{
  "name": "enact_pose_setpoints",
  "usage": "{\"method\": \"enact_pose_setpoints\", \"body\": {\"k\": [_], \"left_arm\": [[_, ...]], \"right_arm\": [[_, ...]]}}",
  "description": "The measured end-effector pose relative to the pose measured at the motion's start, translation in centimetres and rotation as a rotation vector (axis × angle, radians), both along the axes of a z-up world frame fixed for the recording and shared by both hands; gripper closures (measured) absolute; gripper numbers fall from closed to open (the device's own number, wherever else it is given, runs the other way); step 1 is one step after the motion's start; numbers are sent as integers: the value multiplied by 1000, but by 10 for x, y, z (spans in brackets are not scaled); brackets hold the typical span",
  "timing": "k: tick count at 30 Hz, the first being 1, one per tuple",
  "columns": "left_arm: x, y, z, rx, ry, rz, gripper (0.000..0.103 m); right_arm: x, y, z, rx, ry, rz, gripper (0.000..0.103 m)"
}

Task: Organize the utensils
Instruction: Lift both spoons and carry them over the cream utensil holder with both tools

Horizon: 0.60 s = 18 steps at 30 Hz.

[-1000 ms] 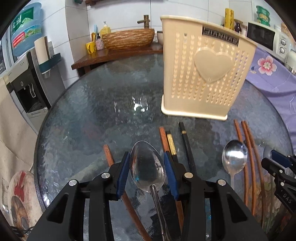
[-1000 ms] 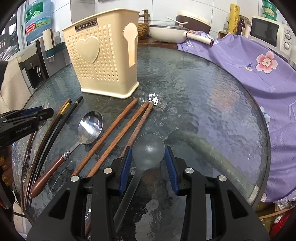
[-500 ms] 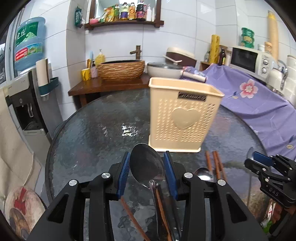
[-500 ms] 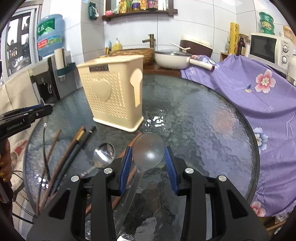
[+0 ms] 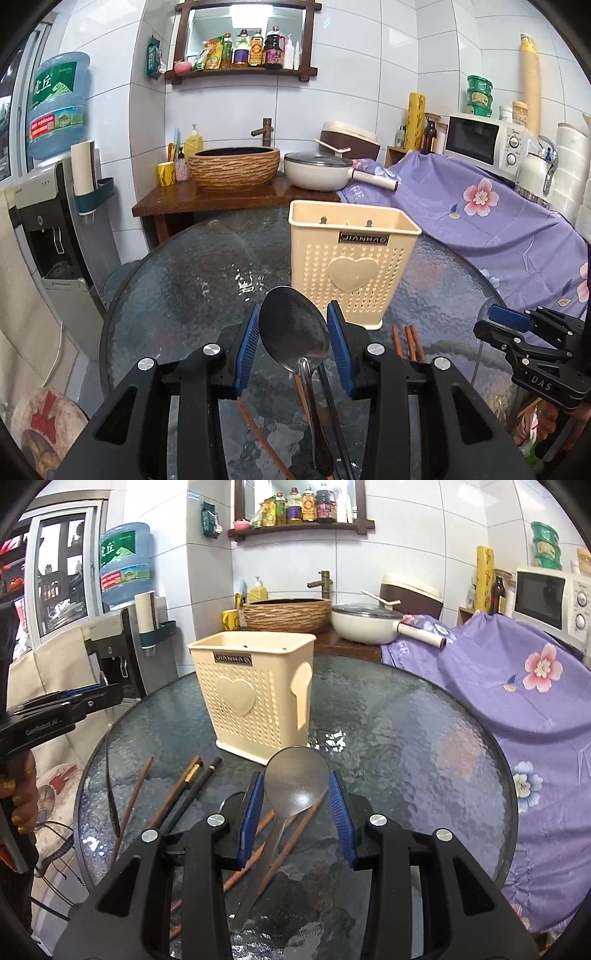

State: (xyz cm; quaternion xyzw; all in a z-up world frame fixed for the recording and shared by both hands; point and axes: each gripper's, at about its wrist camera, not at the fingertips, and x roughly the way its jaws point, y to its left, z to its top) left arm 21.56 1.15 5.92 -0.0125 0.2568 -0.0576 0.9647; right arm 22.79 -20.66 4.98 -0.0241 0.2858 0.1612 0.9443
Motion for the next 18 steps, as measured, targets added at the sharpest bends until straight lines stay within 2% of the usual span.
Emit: {"method": "enact_pose_setpoints", "body": {"k": [11, 15, 18], "left_arm": [[14, 0, 15, -42, -46, -20, 67], [23, -2, 38, -49, -89, -35, 67], [32, -3, 65, -69, -141, -40, 67]], "right_arm": [[3, 8, 26, -12, -72, 24, 66], [13, 12, 49, 10, -122, 34, 66], [23, 20, 72, -5, -183, 39, 66]]}}
